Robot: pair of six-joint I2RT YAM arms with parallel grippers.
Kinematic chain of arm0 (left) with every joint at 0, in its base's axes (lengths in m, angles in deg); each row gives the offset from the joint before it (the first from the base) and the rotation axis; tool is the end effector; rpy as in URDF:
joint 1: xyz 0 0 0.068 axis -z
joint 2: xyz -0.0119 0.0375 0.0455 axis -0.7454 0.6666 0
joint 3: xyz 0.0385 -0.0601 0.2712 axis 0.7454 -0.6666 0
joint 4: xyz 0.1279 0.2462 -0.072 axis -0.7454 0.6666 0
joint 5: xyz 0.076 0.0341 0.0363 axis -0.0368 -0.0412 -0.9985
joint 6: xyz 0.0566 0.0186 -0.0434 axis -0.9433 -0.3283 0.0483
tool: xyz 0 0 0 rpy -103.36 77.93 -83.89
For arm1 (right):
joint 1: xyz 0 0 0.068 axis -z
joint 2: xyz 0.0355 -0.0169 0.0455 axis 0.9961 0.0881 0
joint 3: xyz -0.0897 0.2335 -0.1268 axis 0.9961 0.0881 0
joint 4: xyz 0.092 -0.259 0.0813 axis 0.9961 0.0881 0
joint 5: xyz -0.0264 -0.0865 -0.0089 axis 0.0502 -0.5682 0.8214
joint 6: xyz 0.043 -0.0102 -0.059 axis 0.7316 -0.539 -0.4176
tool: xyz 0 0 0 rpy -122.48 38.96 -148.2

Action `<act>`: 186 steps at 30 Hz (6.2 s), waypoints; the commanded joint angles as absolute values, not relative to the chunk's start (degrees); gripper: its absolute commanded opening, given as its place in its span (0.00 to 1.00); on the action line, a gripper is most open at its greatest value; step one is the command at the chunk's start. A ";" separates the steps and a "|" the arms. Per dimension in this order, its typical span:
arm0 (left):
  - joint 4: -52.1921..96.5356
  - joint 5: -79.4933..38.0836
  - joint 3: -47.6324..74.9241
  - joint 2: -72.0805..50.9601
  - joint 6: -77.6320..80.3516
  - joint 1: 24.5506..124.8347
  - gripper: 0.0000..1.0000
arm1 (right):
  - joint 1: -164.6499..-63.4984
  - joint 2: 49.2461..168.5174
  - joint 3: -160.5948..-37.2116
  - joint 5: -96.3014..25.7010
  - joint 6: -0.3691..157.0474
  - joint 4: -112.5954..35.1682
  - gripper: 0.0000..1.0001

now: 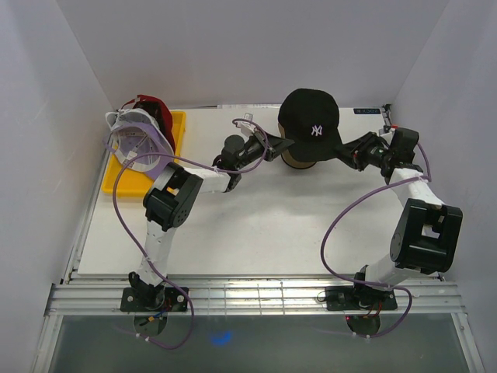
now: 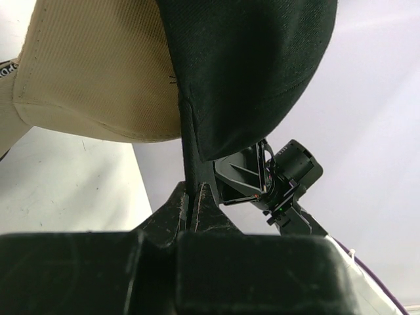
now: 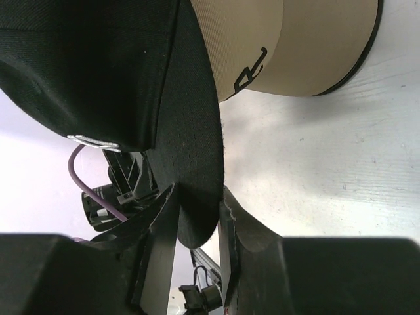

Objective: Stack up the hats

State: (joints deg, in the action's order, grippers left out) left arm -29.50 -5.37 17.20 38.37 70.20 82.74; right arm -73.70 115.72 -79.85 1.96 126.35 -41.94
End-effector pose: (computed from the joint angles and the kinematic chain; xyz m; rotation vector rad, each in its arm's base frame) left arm 0.4208 -0.3197 0.1855 -0.3184 1.7952 -1.8400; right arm 0.3777 -0.0308 0.2387 0.7119 2.0355 1.2642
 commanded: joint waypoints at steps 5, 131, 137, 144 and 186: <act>-24.15 2.50 16.80 37.78 67.74 84.93 0.00 | -74.75 116.04 -79.96 1.18 121.98 -43.00 0.22; 13.03 -0.39 60.05 46.23 27.22 71.75 0.65 | -93.91 146.19 -139.02 -29.50 90.34 -6.79 0.85; 9.95 -4.01 57.49 43.06 28.10 71.75 0.65 | -94.00 143.91 -134.63 -25.81 88.40 -10.57 0.86; 8.98 -4.01 58.11 42.44 28.80 71.84 0.68 | -94.26 143.38 -134.45 -23.87 86.20 -11.09 0.87; 15.66 -1.72 60.83 47.89 25.02 74.47 0.26 | -96.20 143.29 -135.94 -26.59 84.18 -8.90 0.88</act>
State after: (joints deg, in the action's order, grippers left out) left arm 13.64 -1.96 58.44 47.81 25.88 74.41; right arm -95.19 143.37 -136.30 -25.16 86.62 -15.74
